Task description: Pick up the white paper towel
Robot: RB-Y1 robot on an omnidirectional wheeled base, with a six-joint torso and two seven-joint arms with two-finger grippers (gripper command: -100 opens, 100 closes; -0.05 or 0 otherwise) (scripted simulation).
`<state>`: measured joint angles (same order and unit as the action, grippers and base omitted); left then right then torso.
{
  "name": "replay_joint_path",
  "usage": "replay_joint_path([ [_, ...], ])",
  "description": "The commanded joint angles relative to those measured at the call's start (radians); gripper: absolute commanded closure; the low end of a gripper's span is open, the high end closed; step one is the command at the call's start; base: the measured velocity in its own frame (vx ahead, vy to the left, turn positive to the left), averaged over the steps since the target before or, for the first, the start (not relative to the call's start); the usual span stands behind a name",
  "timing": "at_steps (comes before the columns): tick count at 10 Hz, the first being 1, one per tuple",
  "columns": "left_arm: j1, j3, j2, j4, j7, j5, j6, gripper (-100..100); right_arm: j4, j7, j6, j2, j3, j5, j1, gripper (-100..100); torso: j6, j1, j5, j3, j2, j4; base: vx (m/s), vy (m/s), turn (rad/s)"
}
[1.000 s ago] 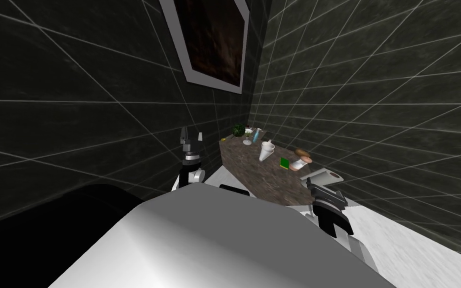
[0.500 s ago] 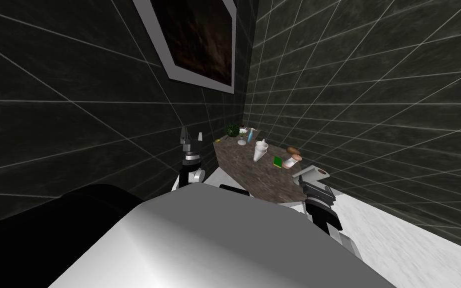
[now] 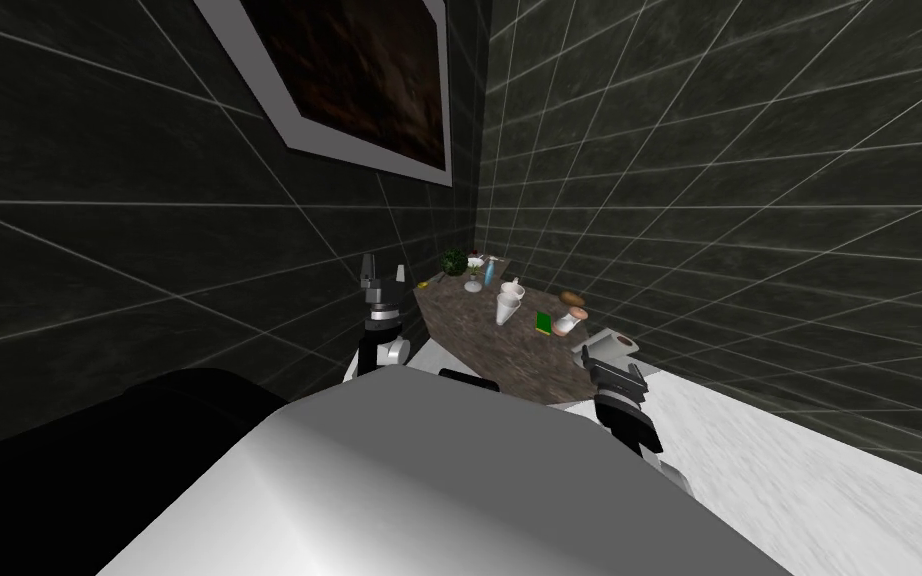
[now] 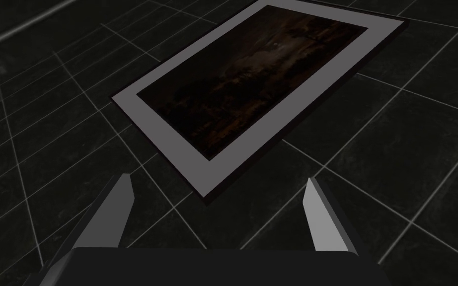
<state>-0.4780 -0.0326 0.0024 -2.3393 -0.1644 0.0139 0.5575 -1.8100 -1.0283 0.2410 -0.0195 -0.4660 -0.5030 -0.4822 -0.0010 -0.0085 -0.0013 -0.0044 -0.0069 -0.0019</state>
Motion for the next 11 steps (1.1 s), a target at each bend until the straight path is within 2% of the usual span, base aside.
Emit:
replay_joint_path([
  [1, 0.000, 0.000, 0.000, 0.000, 0.000, 0.000, 0.000, 0, -0.050, -0.044, -0.003, -0.015, 0.050, 0.039, -0.046, -100, 0.000, 0.000, 0.000, 0.000, 0.000, 0.000, 0.043, 0.039, -0.166],
  [2, 0.000, 0.000, 0.000, 0.000, 0.000, 0.000, 0.000, 0, -0.052, -0.044, -0.003, -0.015, 0.062, 0.039, -0.046, -100, 0.000, 0.005, 0.001, 0.001, 0.001, 0.000, 0.030, 0.039, -0.114],
  [3, 0.000, 0.000, 0.000, 0.000, 0.000, 0.000, 0.000, 0, -0.085, -0.073, -0.005, -0.027, 0.101, 0.064, -0.074, -100, 0.000, 0.005, 0.001, 0.001, 0.002, 0.001, 0.030, 0.038, -0.111],
  [11, 0.000, 0.000, 0.000, 0.000, 0.000, 0.000, 0.000, 0, -0.085, -0.073, -0.005, -0.027, 0.102, 0.064, -0.074, -100, 0.000, 0.003, 0.001, 0.003, 0.004, 0.001, 0.002, 0.003, -0.009],
])
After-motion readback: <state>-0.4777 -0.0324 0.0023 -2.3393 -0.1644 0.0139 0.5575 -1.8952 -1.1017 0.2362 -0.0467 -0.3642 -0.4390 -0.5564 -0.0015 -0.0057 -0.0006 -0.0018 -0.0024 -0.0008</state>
